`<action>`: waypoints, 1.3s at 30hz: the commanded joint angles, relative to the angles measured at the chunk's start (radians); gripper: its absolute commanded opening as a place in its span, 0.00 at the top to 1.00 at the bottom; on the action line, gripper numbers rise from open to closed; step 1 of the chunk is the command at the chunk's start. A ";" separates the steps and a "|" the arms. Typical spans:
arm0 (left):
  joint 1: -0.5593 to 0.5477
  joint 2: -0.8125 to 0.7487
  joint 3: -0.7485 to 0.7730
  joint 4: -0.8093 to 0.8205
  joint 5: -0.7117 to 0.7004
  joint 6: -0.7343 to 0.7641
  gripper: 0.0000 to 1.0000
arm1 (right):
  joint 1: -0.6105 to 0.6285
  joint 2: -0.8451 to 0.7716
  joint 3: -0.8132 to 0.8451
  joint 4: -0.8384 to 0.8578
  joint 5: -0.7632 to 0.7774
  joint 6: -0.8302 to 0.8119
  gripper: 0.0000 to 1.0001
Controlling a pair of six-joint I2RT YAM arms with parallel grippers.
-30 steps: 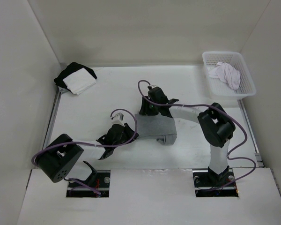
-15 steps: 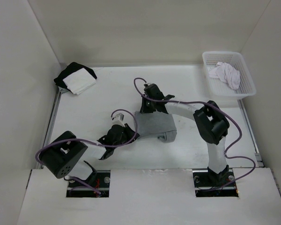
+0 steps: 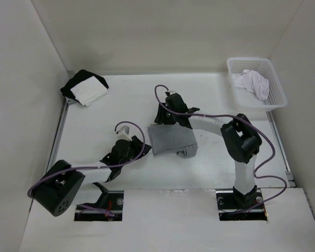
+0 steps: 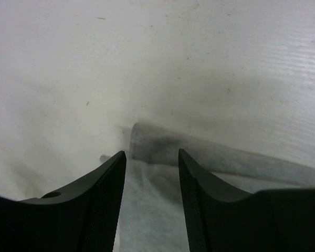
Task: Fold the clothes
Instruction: Fold the tank top
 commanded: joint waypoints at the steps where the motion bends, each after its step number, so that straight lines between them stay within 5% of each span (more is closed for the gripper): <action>1: 0.039 -0.144 -0.008 -0.078 -0.026 0.038 0.66 | -0.022 -0.197 -0.085 0.207 -0.007 0.017 0.50; 8: 0.094 -0.389 0.058 -0.348 -0.150 0.153 0.63 | -0.099 -0.558 -0.450 0.470 0.000 0.029 0.49; 13: 0.138 -0.397 0.156 -0.464 -0.194 0.226 0.59 | -0.184 -0.825 -0.768 0.560 0.055 0.072 0.93; 16: 0.174 -0.377 0.199 -0.504 -0.190 0.246 0.56 | -0.230 -0.959 -0.917 0.560 0.141 0.074 0.95; 18: 0.213 -0.363 0.220 -0.529 -0.181 0.248 0.54 | -0.260 -1.050 -1.006 0.551 0.215 0.076 0.89; 22: 0.255 -0.335 0.237 -0.535 -0.127 0.237 0.54 | -0.297 -1.189 -1.142 0.553 0.304 0.135 0.55; 25: 0.278 -0.323 0.231 -0.535 -0.112 0.217 0.55 | -0.318 -1.225 -1.187 0.560 0.348 0.136 0.45; 39: 0.306 -0.323 0.230 -0.532 -0.092 0.216 0.59 | -0.405 -1.182 -1.230 0.614 0.290 0.202 0.41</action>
